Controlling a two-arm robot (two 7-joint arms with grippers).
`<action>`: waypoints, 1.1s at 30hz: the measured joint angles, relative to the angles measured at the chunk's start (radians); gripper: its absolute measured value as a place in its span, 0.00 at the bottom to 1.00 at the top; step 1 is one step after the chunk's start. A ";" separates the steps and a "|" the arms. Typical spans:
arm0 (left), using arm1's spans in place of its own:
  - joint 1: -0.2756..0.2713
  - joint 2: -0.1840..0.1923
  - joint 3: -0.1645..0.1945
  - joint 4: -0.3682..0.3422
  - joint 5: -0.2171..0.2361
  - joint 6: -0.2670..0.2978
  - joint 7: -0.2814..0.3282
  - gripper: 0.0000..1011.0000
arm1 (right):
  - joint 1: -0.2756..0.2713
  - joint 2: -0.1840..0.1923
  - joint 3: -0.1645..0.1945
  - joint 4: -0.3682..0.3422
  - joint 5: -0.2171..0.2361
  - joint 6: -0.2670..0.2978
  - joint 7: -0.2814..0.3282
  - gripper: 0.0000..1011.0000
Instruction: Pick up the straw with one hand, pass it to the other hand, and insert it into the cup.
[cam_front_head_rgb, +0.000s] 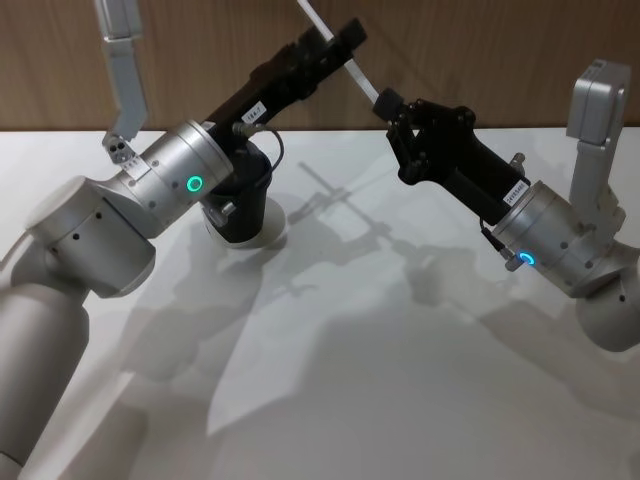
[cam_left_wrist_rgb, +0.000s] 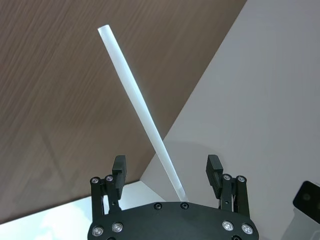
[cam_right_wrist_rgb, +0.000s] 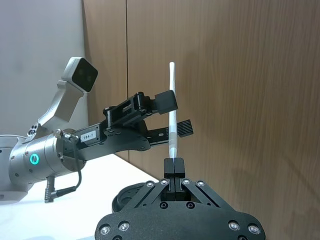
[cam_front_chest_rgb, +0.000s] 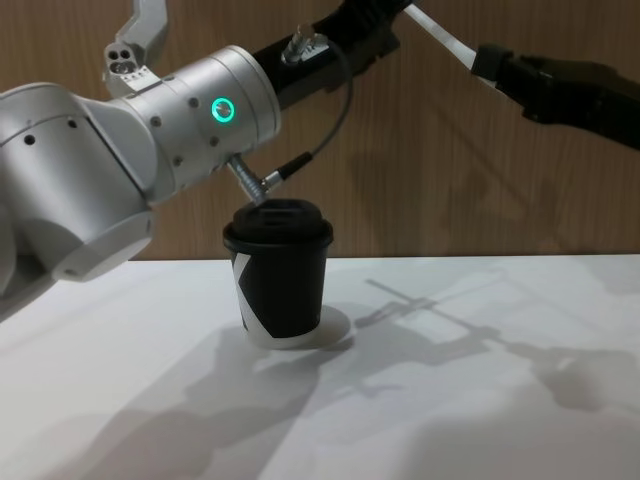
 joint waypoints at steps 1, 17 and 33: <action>0.000 0.000 0.000 0.000 0.000 0.000 0.000 0.99 | 0.000 0.000 0.000 0.000 0.000 0.000 0.000 0.00; -0.024 -0.011 0.019 0.029 -0.002 -0.023 0.007 0.64 | 0.000 0.000 0.000 0.000 0.000 0.000 0.000 0.00; -0.026 -0.009 0.036 0.024 0.009 -0.039 0.052 0.17 | 0.000 0.000 0.000 0.000 -0.001 0.000 0.000 0.00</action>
